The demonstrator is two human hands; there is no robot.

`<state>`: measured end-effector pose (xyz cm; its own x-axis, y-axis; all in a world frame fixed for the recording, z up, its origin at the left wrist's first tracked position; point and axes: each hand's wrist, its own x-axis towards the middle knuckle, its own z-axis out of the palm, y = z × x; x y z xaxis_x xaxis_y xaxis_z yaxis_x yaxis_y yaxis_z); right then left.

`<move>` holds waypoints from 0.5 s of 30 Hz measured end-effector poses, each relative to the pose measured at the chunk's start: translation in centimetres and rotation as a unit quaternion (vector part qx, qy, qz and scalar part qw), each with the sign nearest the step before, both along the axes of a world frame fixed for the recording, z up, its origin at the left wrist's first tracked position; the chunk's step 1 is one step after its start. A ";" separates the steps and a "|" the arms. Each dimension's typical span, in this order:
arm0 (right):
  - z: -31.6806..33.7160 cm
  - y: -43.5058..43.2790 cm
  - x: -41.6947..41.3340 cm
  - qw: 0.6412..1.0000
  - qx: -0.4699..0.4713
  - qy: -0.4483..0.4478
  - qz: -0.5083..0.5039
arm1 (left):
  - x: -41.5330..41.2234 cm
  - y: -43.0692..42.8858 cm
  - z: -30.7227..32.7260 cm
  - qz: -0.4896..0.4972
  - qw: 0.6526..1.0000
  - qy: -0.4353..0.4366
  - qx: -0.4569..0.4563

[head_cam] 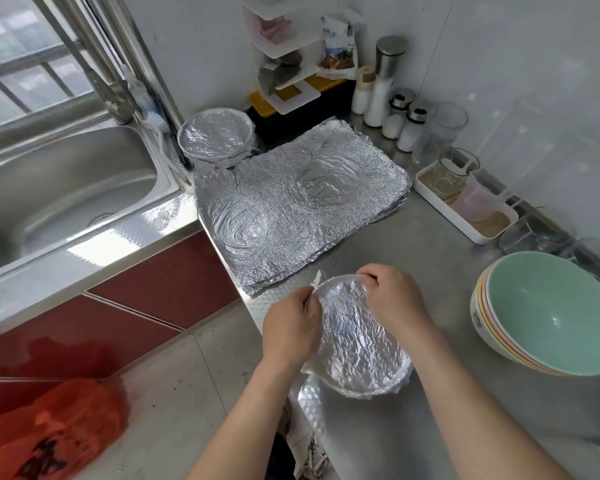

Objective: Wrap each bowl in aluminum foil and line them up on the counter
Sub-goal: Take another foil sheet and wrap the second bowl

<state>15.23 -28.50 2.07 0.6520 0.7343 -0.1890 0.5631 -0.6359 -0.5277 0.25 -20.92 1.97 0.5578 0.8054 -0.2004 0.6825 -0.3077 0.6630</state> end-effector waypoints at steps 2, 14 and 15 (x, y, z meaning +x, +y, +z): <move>0.1 0.9 0.0 0.999 -0.003 0.000 0.035 | -0.3 0.0 0.0 0.031 0.998 -0.004 -0.056; -0.2 4.6 -1.2 0.977 -0.003 -0.020 0.211 | 0.3 1.9 -0.6 0.034 0.956 -0.093 -0.275; -0.2 4.7 -1.3 0.974 -0.009 -0.022 0.225 | 0.2 1.9 -0.7 0.035 0.956 -0.106 -0.270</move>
<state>13.98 -23.79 1.85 0.2730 0.9445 -0.1829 0.8089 -0.3283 -0.4877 0.50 -19.05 1.26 0.5810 0.6528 -0.4862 0.5214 0.1602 0.8381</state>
